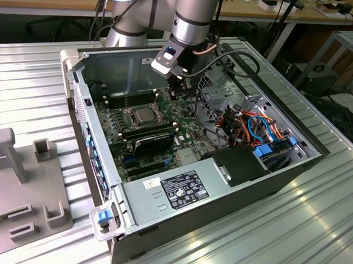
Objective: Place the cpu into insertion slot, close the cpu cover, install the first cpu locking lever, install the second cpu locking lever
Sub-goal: 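Close the cpu cover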
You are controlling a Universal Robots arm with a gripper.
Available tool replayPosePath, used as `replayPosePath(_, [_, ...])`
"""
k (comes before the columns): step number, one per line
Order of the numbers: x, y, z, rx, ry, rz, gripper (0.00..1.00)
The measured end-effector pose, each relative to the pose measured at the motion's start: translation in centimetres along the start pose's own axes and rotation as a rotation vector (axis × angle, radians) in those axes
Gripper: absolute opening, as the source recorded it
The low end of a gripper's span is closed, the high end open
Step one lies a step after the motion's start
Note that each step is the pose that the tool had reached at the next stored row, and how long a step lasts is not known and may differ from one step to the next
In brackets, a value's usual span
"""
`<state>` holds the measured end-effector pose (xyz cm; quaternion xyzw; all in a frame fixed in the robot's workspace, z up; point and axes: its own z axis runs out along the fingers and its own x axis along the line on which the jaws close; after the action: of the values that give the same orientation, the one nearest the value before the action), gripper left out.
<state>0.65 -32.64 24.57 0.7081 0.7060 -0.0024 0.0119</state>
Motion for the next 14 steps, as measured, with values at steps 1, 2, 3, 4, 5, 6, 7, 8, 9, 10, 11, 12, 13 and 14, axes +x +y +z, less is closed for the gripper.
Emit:
replayPosePath(1, [0.10,-0.60,0.05,0.0002,0.0000,0.000,0.11])
replayPosePath(2, [0.18,-1.11,0.09,0.0004,0.0000,0.000,0.11])
replayPosePath(3, [0.31,-1.72,0.11,0.0005,0.0000,0.000,0.11])
replayPosePath(4, [0.40,-2.12,0.12,0.0005,0.0000,0.000,0.11])
replayPosePath(5, [0.49,-2.57,0.13,0.0005,0.0000,0.000,0.11])
replayPosePath(6, [0.57,-3.05,0.15,0.0005,0.0000,0.000,0.11])
replayPosePath(7, [0.64,-3.55,0.18,0.0004,0.0003,0.000,0.11])
replayPosePath(8, [0.70,-4.13,0.21,0.0006,0.0001,0.000,0.11])
replayPosePath(9, [0.73,-4.45,0.23,0.0009,-0.0001,0.000,0.11])
replayPosePath(10, [0.73,-4.55,0.25,0.0015,0.0001,0.000,0.11])
replayPosePath(11, [0.74,-4.57,0.25,0.0019,0.0000,0.000,0.11])
replayPosePath(12, [0.74,-4.60,0.27,0.0023,0.0002,0.000,0.11])
replayPosePath(13, [0.74,-4.69,0.31,0.0032,0.0007,0.000,0.11])
replayPosePath(14, [0.75,-4.73,0.36,0.0039,0.0008,0.000,0.11])
